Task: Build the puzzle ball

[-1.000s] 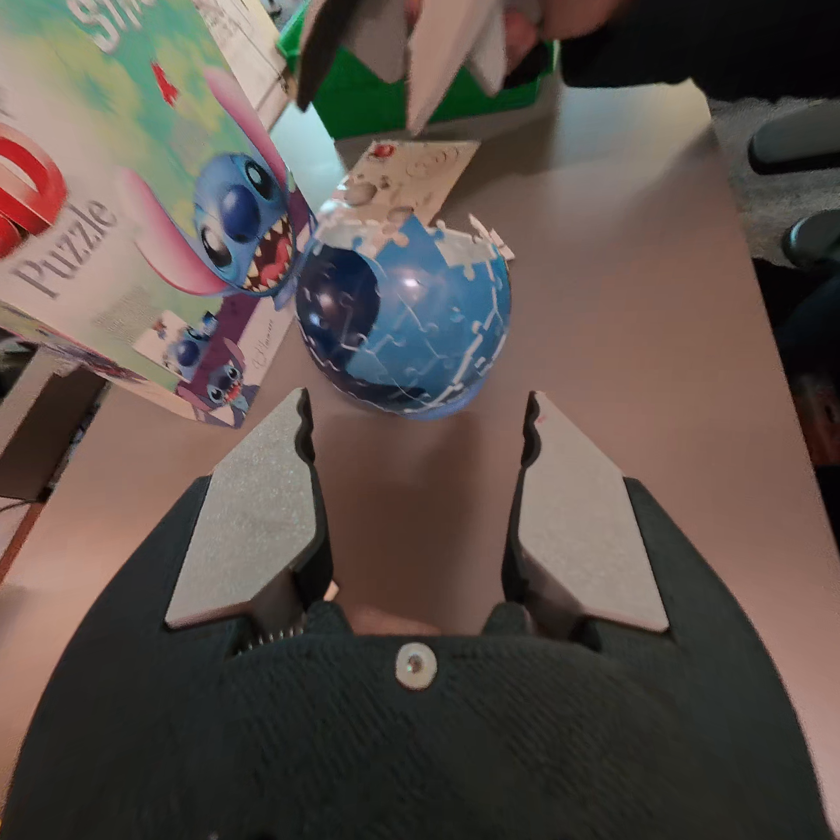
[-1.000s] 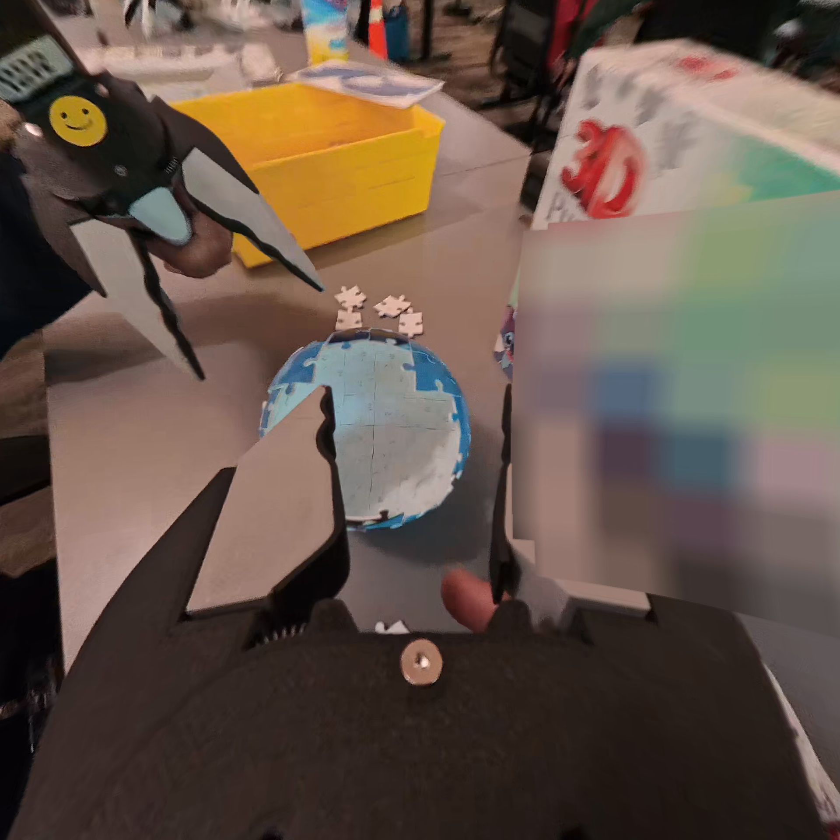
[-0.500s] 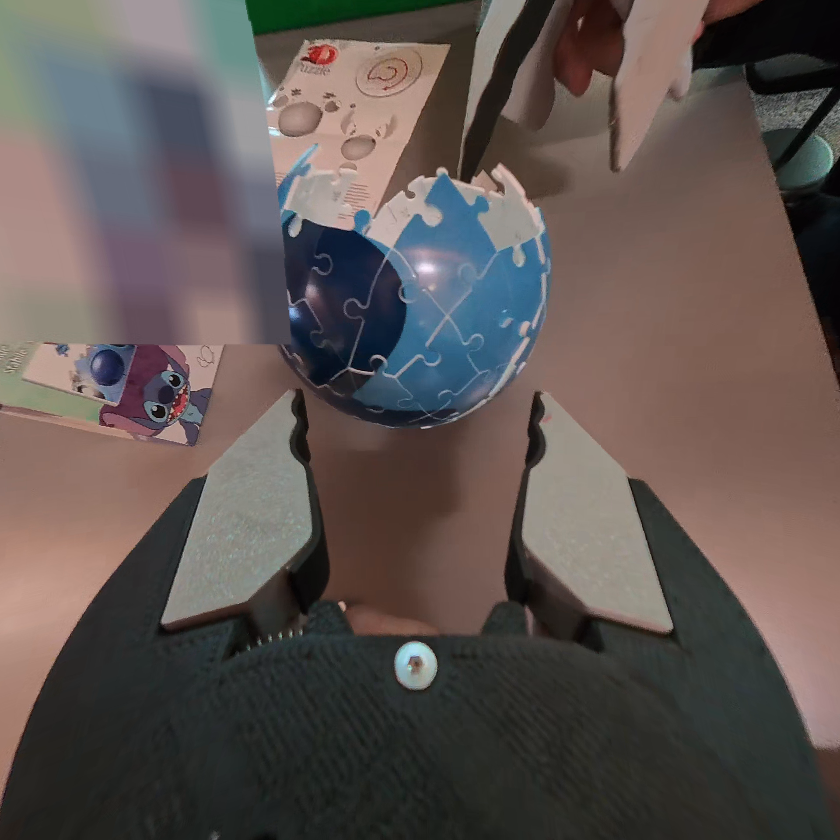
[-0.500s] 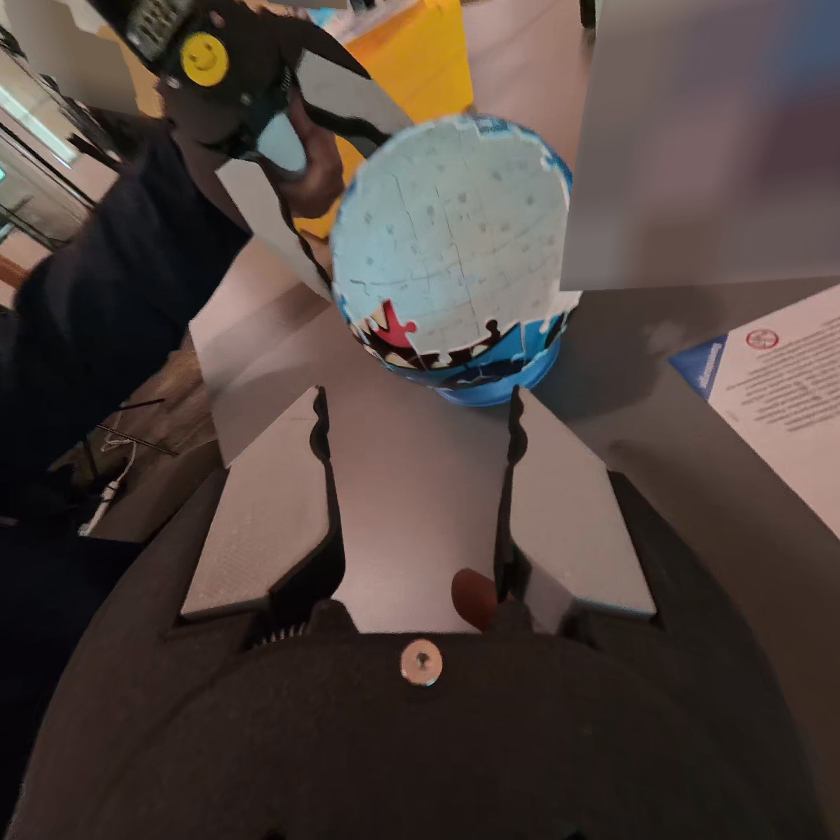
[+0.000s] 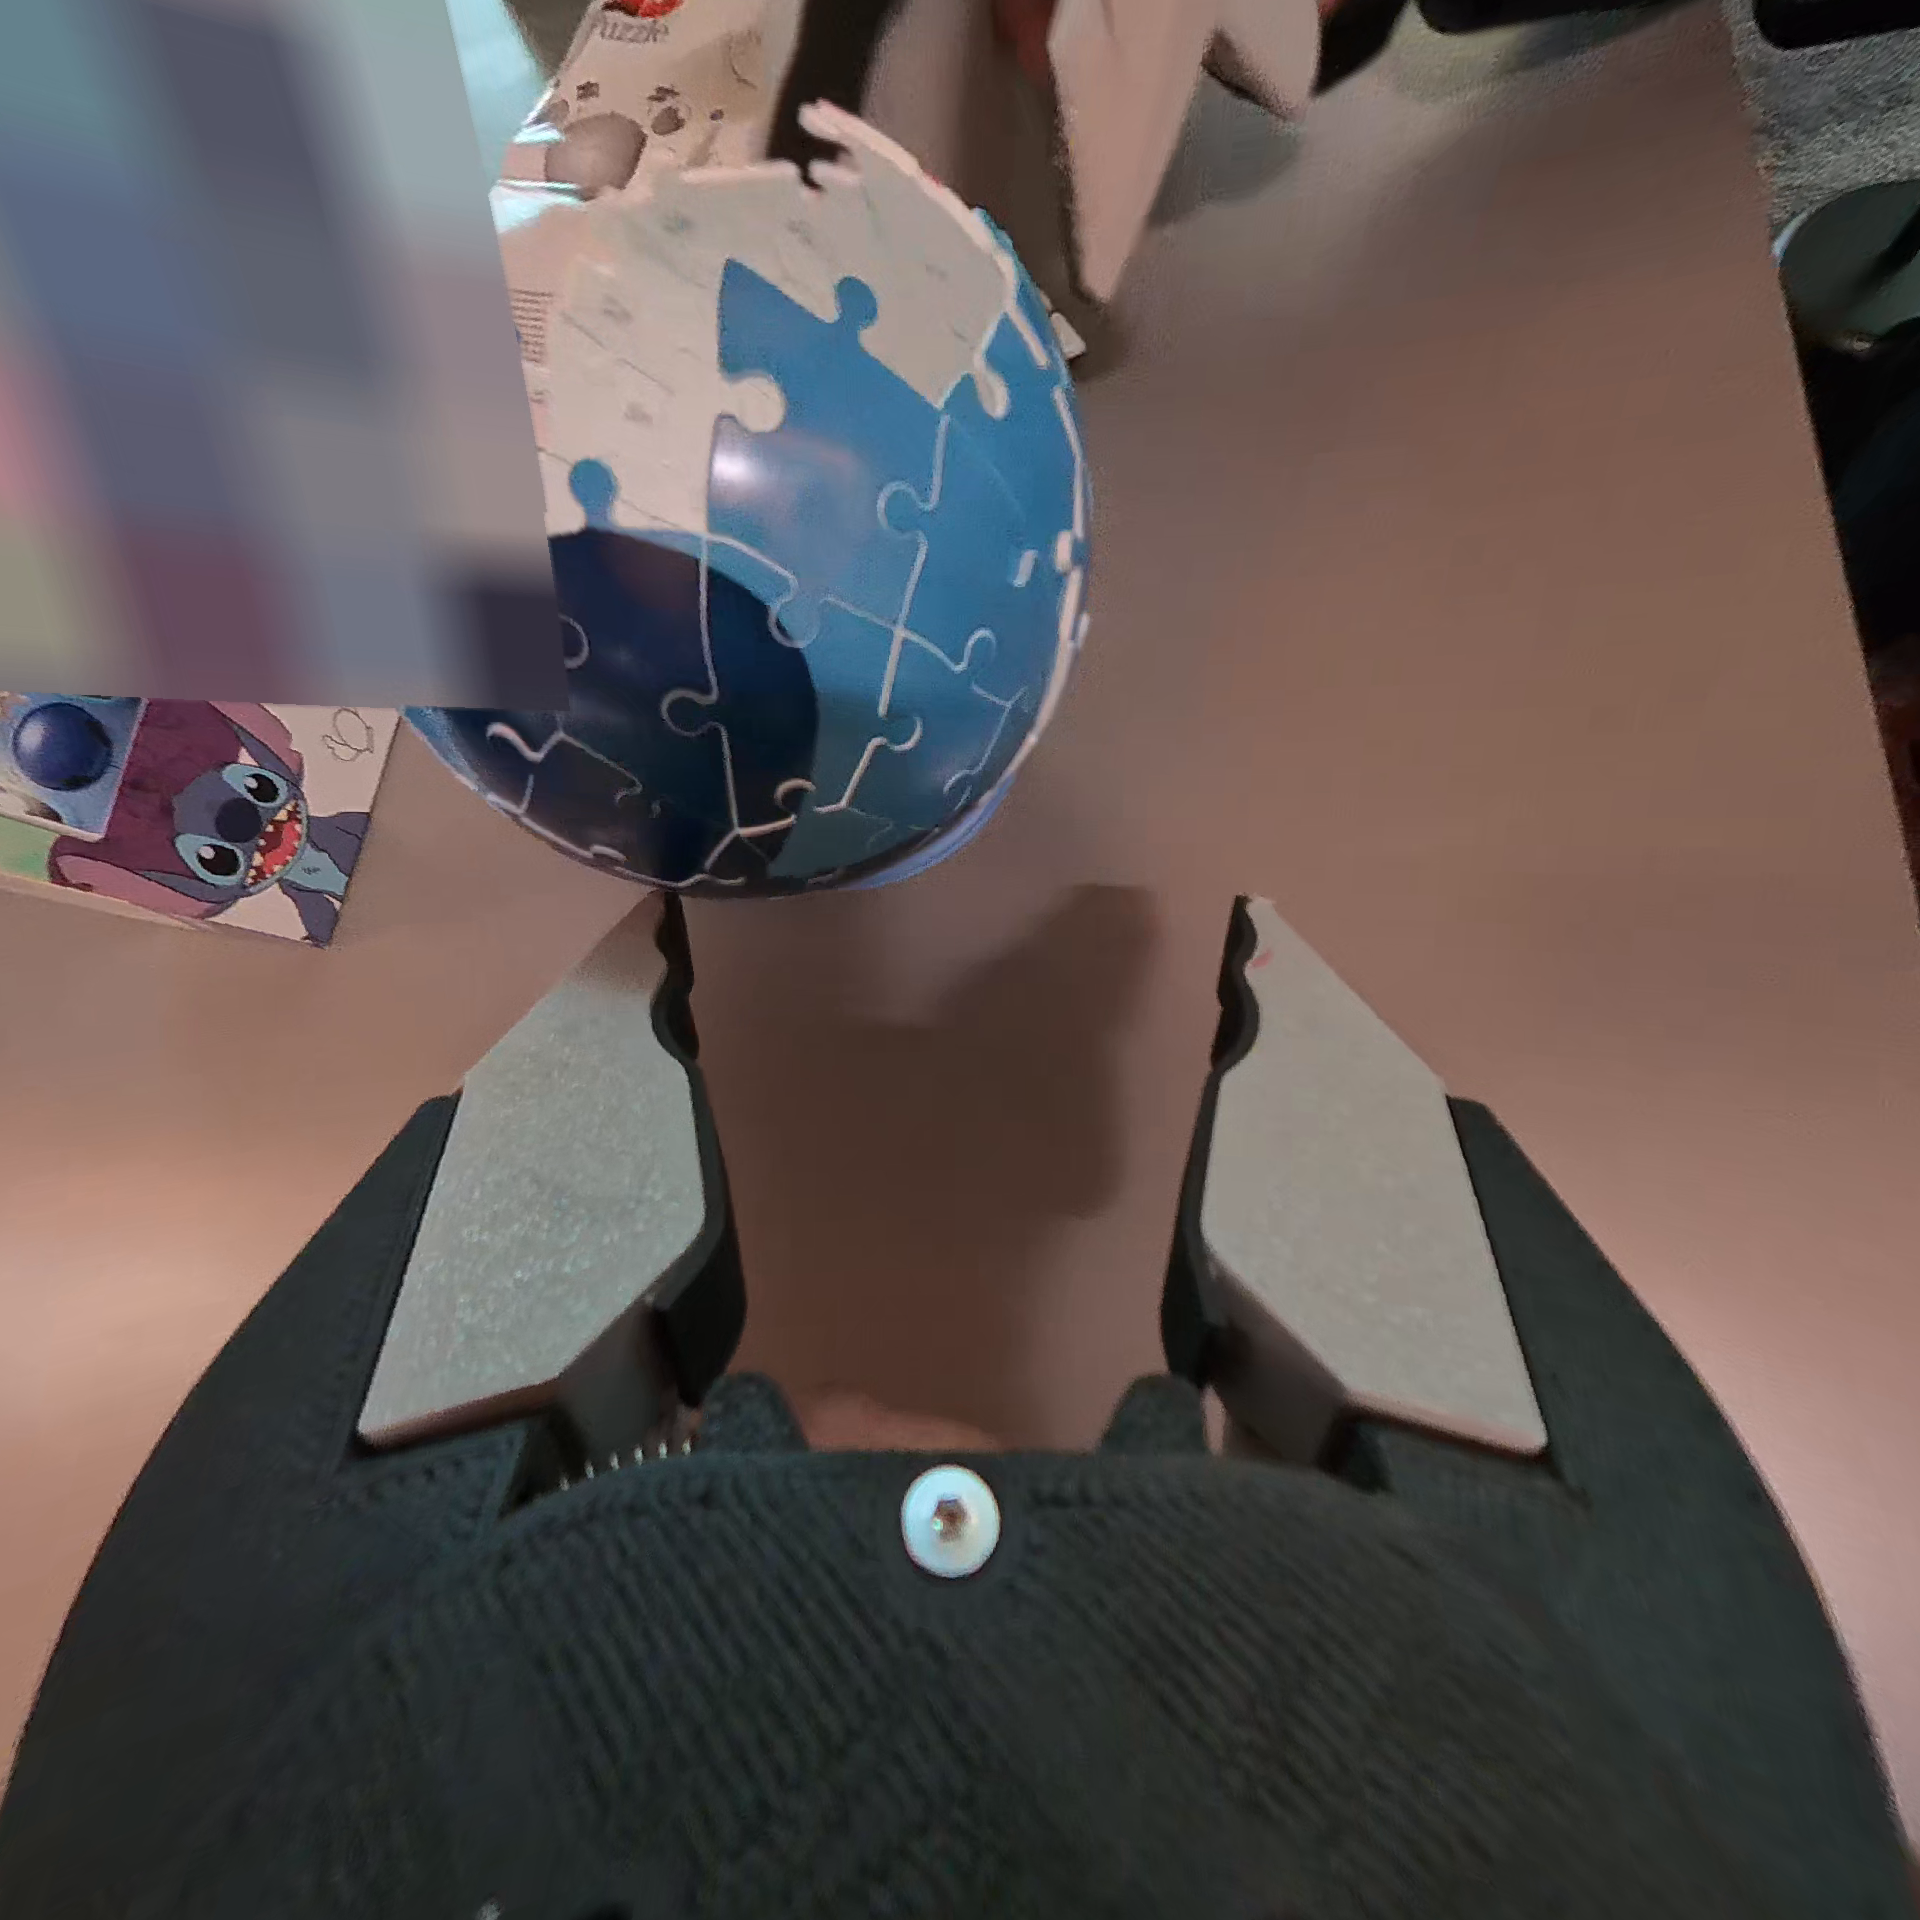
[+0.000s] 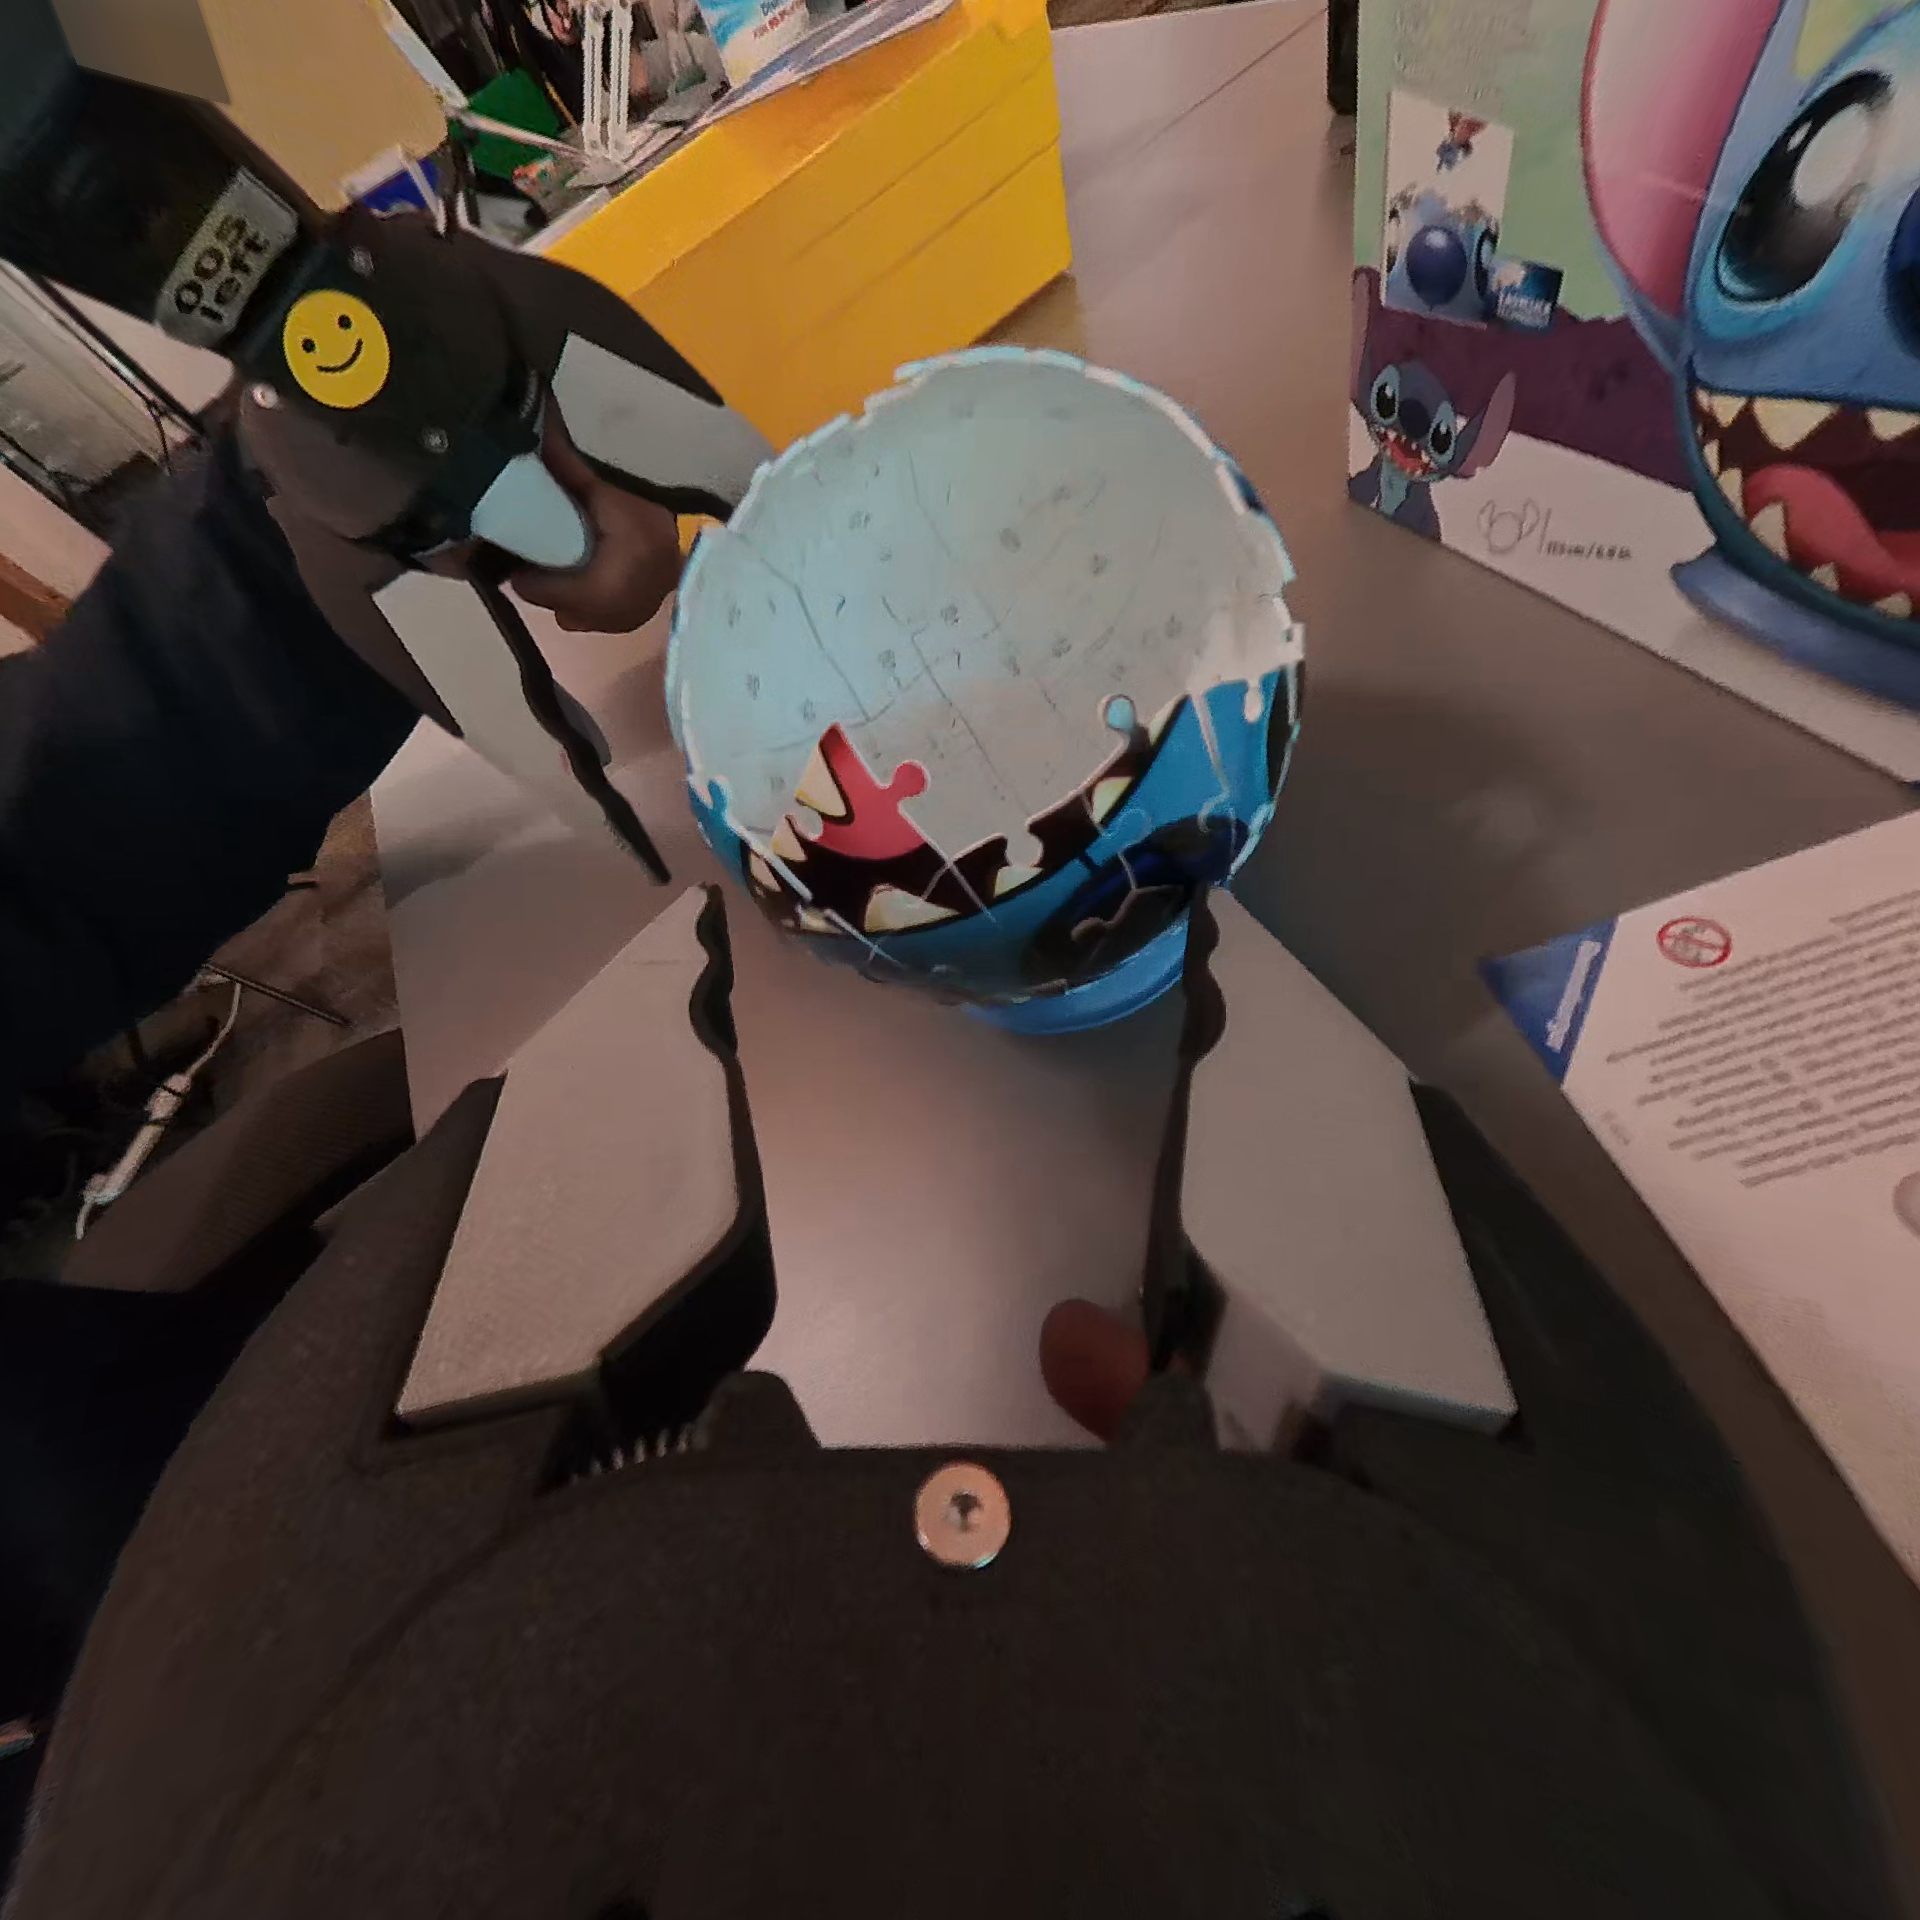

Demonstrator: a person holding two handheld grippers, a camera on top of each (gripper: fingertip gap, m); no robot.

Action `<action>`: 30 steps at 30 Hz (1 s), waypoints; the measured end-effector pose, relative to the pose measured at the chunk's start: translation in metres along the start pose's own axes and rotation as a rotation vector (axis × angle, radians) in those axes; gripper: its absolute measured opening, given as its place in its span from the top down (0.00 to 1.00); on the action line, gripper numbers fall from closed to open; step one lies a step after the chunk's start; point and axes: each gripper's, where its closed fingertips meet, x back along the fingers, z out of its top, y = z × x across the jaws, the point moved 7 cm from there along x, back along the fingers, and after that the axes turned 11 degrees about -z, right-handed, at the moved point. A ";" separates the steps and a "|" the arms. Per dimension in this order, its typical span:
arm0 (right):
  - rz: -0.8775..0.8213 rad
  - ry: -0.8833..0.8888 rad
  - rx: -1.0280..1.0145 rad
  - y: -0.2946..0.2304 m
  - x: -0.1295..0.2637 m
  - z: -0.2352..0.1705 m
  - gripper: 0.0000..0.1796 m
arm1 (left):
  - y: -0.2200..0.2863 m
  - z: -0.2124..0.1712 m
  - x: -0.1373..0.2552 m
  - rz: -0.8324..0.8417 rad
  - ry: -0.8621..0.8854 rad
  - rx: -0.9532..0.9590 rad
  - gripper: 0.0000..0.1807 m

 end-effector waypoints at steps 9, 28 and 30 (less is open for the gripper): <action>-0.007 -0.010 0.166 0.001 -0.004 0.027 0.52 | 0.019 -0.007 -0.011 -0.024 -0.004 -0.004 0.47; -0.095 0.033 0.363 0.010 0.072 0.016 0.45 | 0.024 -0.002 0.022 0.103 0.370 0.005 0.51; -0.106 -0.077 0.424 0.021 0.077 -0.005 0.47 | 0.020 0.002 0.027 0.137 0.457 0.024 0.54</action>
